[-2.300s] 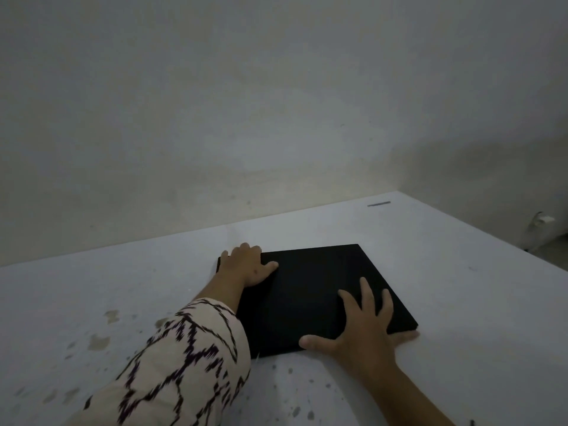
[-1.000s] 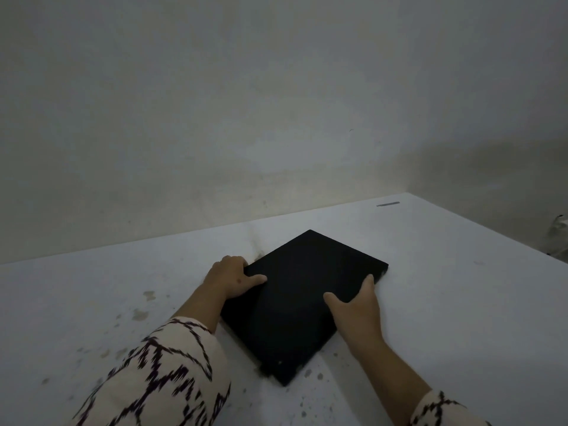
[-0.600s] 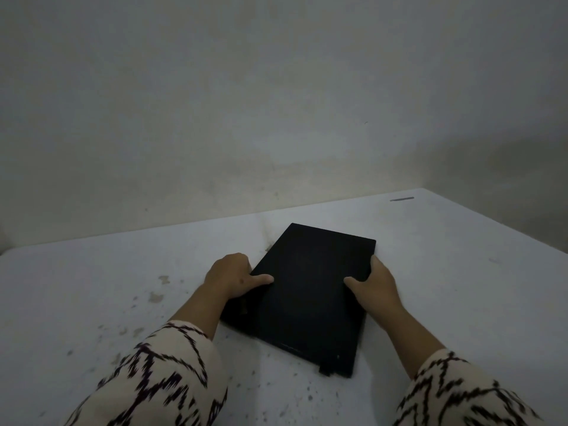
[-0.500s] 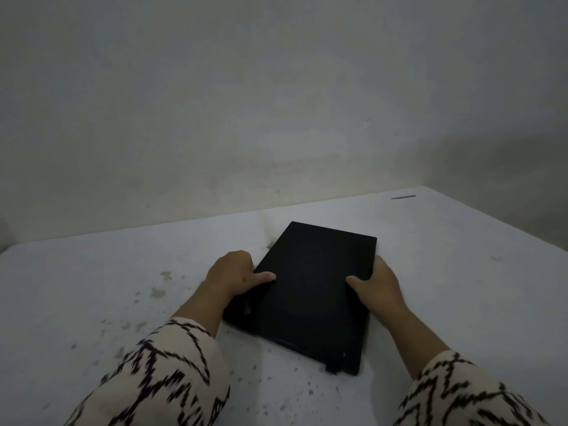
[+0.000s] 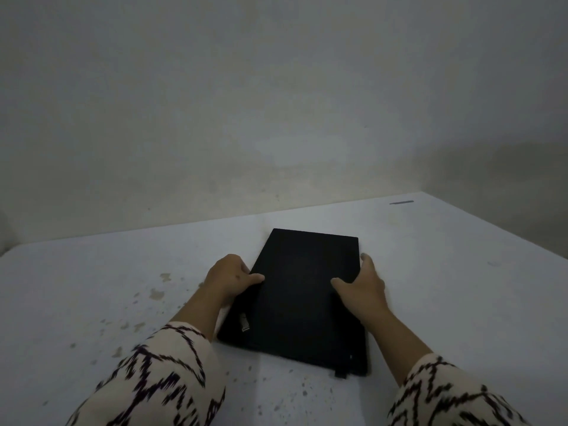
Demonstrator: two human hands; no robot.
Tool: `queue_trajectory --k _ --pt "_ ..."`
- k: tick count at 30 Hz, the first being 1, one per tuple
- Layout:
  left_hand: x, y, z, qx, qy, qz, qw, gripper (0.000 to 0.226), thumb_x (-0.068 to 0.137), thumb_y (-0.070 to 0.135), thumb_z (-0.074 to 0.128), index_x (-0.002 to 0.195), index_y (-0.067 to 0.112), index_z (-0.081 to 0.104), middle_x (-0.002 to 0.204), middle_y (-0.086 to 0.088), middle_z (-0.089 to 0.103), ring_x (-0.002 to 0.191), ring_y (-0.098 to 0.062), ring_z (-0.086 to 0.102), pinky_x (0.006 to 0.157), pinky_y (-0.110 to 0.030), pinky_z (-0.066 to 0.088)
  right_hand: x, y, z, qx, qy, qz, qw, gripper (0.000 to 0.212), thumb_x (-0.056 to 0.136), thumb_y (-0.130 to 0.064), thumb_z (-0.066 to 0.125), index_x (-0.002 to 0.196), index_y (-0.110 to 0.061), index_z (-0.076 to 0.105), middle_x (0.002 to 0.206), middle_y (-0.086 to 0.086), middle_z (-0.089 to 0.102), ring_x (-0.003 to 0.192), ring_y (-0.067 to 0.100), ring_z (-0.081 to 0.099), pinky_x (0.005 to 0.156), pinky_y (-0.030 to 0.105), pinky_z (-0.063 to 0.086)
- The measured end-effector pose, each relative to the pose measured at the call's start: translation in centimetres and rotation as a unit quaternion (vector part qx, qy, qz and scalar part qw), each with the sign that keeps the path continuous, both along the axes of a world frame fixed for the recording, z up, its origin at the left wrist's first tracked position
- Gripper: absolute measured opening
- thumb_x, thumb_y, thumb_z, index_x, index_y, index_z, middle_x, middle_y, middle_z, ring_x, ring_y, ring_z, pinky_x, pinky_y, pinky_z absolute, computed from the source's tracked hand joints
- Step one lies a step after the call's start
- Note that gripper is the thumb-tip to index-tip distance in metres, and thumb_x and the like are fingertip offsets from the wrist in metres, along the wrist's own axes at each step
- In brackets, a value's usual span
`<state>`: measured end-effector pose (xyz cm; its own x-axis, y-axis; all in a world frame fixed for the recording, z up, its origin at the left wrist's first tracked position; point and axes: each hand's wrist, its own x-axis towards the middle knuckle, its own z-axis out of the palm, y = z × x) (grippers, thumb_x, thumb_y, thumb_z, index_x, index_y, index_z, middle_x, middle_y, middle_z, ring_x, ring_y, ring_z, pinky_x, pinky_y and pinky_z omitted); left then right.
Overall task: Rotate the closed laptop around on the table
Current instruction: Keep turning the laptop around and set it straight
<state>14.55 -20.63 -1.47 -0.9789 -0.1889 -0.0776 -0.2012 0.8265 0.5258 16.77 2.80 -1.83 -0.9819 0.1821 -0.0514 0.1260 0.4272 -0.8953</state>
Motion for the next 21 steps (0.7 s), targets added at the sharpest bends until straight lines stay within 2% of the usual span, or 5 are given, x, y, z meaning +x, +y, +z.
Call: queue_trajectory --k 3,12,15,17,21 --pt "0.5 -0.6 0.5 0.003 -0.017 0.003 1.0 0.051 0.08 0.04 0.069 0.045 0.009 0.048 0.046 -0.006 0.042 0.044 -0.018 0.041 0.054 -0.026 0.035 -0.9 -0.3 0.5 0.007 -0.006 0.028 1.0 0.083 0.084 -0.016 0.066 0.148 -0.019 0.013 0.146 0.016 0.038 0.131 0.034 0.04 0.104 0.042 0.041" --pt "1.2 -1.1 0.9 0.038 -0.068 0.02 0.997 0.041 0.084 0.04 0.065 0.07 0.001 0.063 0.053 -0.009 0.057 0.046 -0.02 0.052 0.056 -0.026 0.044 -2.7 0.0 0.8 0.057 -0.026 0.063 0.996 0.068 0.085 -0.02 0.065 0.142 -0.008 0.03 0.141 0.016 0.047 0.125 0.033 0.049 0.101 0.04 0.045" --pt "0.9 -0.7 0.7 0.051 -0.009 0.04 0.998 0.031 0.085 0.035 0.065 0.074 0.005 0.065 0.065 -0.01 0.058 0.058 -0.023 0.056 0.059 -0.028 0.047 -2.6 0.0 0.8 0.101 -0.042 0.033 0.993 0.018 0.085 -0.022 0.062 0.086 -0.007 0.052 0.095 0.014 0.059 0.076 0.02 0.059 0.072 0.033 0.049" --pt "0.6 -0.2 0.5 0.047 0.007 0.061 0.997 0.03 0.084 0.031 0.066 0.073 0.004 0.064 0.063 -0.01 0.054 0.068 -0.027 0.058 0.064 -0.031 0.045 -2.5 -0.2 0.6 0.122 -0.045 0.027 0.991 0.029 0.085 -0.022 0.061 0.065 -0.014 0.041 0.071 0.006 0.052 0.059 0.015 0.049 0.063 0.031 0.046" --pt "0.2 0.8 0.4 0.011 0.002 0.097 0.995 0.033 0.084 0.03 0.066 0.089 -0.002 0.065 0.087 -0.016 0.065 0.091 -0.033 0.065 0.073 -0.033 0.047 -2.4 -0.9 0.7 0.126 -0.037 0.029 0.991 0.019 0.085 -0.021 0.061 0.094 -0.007 0.054 0.099 0.013 0.061 0.09 0.028 0.06 0.087 0.04 0.052"
